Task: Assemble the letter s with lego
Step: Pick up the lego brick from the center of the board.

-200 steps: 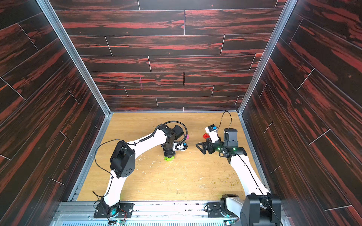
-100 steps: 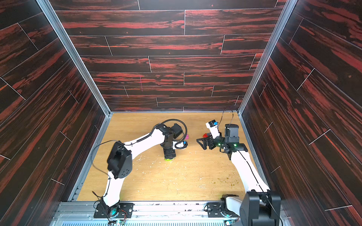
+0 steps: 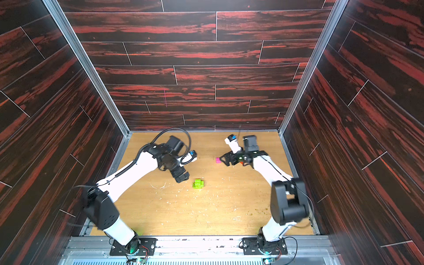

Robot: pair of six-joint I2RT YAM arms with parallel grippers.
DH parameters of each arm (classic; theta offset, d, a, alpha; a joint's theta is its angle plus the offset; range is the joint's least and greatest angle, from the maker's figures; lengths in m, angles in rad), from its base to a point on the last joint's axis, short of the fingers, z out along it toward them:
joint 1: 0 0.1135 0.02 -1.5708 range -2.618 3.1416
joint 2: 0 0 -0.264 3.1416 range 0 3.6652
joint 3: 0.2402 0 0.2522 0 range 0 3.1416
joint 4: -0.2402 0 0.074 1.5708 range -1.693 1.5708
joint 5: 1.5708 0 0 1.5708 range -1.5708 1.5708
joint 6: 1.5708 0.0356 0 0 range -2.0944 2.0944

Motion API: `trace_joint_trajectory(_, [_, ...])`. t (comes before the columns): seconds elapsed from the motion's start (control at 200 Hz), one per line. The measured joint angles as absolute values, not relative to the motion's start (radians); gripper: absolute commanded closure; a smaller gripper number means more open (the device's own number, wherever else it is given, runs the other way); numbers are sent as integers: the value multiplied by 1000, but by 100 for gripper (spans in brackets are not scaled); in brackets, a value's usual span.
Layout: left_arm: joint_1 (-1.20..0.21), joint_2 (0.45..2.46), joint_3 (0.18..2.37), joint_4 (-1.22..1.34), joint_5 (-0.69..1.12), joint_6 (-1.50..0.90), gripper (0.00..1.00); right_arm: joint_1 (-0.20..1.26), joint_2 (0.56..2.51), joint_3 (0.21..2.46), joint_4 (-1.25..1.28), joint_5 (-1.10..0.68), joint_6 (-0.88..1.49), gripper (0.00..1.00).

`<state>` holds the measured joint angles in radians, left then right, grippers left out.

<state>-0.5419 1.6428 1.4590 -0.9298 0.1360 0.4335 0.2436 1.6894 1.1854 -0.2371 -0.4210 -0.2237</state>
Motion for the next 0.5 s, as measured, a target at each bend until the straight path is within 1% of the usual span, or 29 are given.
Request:
trace_joint_trajectory(0.085, [-514, 1611, 1399, -900, 165, 412, 0, 272, 1752, 1209, -248, -398, -271, 10])
trace_joint_trajectory(0.12, [-503, 1601, 1377, -888, 175, 404, 0, 276, 1780, 1231, -263, -383, -286, 11])
trace_joint_trajectory(0.17, [-490, 1593, 1355, -877, 183, 393, 0, 278, 1833, 1291, -304, -354, -295, 15])
trace_joint_trajectory(0.23, [-478, 1584, 1333, -863, 186, 384, 0, 277, 1901, 1377, -342, -330, -292, 15])
trace_joint_trajectory(0.376, [-464, 1567, 1279, -831, 187, 364, 0, 282, 1989, 1475, -365, -264, -204, 21])
trace_joint_trajectory(0.496, [-460, 1561, 1258, -820, 187, 353, 0, 300, 2054, 1540, -384, -220, -112, 22])
